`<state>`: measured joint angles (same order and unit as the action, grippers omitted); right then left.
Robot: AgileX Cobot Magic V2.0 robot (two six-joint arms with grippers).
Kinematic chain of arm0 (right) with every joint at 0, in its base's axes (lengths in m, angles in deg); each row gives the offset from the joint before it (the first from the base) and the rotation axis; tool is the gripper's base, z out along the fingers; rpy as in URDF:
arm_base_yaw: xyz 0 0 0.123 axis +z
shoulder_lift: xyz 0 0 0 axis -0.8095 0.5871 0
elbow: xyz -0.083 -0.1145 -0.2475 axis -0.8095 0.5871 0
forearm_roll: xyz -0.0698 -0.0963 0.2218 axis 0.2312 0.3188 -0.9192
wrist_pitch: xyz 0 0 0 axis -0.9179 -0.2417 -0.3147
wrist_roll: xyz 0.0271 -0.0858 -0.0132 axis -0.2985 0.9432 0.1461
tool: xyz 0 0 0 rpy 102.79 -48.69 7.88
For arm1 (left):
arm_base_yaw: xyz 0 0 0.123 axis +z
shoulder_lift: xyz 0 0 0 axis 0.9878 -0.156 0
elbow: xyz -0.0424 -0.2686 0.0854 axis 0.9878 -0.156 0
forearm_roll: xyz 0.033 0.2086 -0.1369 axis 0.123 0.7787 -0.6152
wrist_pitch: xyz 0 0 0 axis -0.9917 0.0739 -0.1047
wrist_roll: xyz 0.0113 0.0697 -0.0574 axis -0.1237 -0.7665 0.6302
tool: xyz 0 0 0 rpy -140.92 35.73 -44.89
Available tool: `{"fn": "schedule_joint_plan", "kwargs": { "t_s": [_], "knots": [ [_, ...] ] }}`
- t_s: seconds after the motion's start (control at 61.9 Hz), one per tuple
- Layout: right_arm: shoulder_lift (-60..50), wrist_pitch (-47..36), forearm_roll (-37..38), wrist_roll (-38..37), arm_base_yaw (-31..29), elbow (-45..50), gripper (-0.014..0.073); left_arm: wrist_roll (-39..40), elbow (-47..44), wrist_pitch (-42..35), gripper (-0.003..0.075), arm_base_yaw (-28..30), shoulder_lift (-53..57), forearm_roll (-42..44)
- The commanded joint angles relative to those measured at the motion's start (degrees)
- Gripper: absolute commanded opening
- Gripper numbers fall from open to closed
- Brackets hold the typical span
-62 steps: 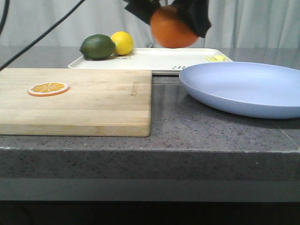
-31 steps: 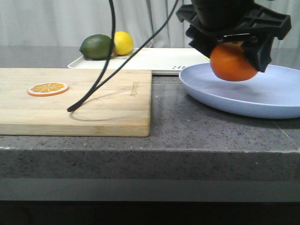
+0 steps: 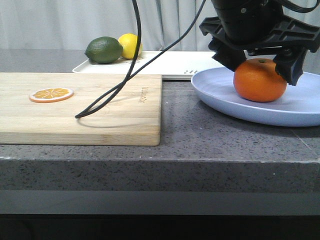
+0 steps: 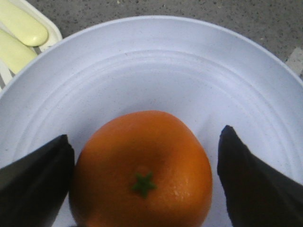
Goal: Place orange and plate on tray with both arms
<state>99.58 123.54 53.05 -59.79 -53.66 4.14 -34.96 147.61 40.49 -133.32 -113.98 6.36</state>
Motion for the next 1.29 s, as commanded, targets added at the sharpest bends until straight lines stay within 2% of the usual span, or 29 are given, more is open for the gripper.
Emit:
{"fn": "schedule_joint_plan", "kwargs": {
  "t_s": [0.0, 0.242, 0.517, 0.679, 0.873, 1.277],
  "knots": [
    [0.5, -3.8, 0.6, 0.6, 0.2, -2.0, 0.0633, 0.0, 2.0, -3.3, 0.0601, -0.3, 3.7, -1.7],
    [0.5, -3.8, 0.6, 0.6, 0.2, -2.0, 0.0633, 0.1, 4.2, -0.1, 0.0601, 0.1, 5.8, -1.8],
    [0.5, -4.2, 0.6, 0.6, 0.2, -2.0, 0.0633, 0.4, 2.4, 3.9, 0.0600, 2.6, 16.8, -1.5],
    [0.5, -5.2, 0.6, 0.6, 0.2, -2.0, 0.0633, 0.4, -7.4, 1.7, 0.0600, 5.1, 26.0, -1.5],
    [0.5, -5.9, 0.6, 0.6, 0.2, -2.0, 0.0633, 0.4, -25.0, -5.5, 0.0600, 8.8, 39.0, -1.9],
    [0.5, -5.8, 0.6, 0.6, 0.2, -2.0, 0.0633, 0.5, -54.9, -7.6, 0.0600, 18.4, 66.9, -5.6]
  ]
}}
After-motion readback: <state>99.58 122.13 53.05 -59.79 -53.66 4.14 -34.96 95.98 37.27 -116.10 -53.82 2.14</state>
